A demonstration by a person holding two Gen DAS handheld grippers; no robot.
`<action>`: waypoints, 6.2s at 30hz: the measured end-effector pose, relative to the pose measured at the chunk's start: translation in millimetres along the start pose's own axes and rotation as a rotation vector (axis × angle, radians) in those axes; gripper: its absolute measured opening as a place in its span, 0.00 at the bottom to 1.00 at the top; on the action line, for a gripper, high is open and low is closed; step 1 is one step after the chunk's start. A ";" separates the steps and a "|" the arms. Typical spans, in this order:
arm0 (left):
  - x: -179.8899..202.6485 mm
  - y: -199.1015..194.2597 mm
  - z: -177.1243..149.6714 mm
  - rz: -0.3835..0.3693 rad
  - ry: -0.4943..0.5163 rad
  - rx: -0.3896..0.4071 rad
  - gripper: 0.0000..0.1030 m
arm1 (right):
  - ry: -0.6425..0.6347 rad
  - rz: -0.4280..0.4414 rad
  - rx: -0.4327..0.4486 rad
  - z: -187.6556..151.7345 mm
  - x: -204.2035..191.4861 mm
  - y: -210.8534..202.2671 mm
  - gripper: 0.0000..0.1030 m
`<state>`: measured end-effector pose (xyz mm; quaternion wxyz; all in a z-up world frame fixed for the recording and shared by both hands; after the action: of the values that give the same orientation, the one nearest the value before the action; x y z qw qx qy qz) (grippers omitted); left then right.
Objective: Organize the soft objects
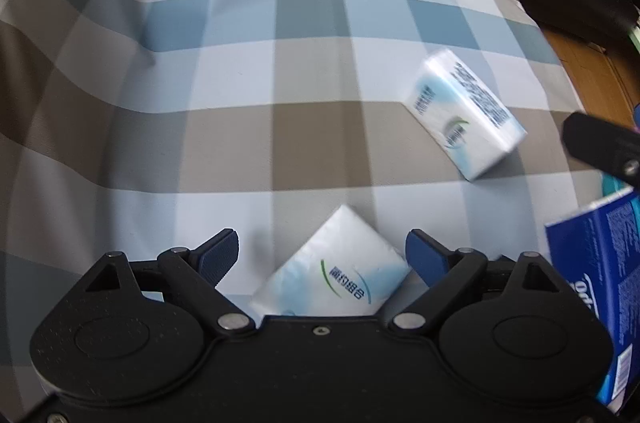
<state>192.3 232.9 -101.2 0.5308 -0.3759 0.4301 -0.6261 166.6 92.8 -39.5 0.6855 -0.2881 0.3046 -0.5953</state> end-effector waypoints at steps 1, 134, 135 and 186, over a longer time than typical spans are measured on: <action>-3.5 0.8 1.3 -0.003 -0.012 -0.005 0.84 | 0.001 0.010 -0.020 1.6 -2.1 8.1 0.96; 327.9 -82.9 -33.6 -0.119 0.326 0.077 0.56 | 0.699 -0.211 0.060 -86.4 343.0 -157.5 0.63; 327.8 -83.8 -34.2 -0.115 0.323 0.079 0.56 | 0.701 -0.213 0.065 -87.0 342.7 -158.8 0.63; 230.1 -156.0 -128.6 0.071 0.088 0.237 0.74 | 0.419 -0.295 0.283 -181.5 201.2 -253.5 1.00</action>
<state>-15.6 33.9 3.6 0.5740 -0.2675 0.3891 -0.6690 -112.6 -144.3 19.9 0.5470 -0.1014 0.3081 -0.7717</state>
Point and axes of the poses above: each gripper's, at about its wrist camera, not at the fingertips, and y roughly the way its jaws point, x to its right, z to its top, the point moved 1 cm from there along y, roughly the way its jaws point, and after that the axes turned 3 degrees about z, right-handed, at the moved point
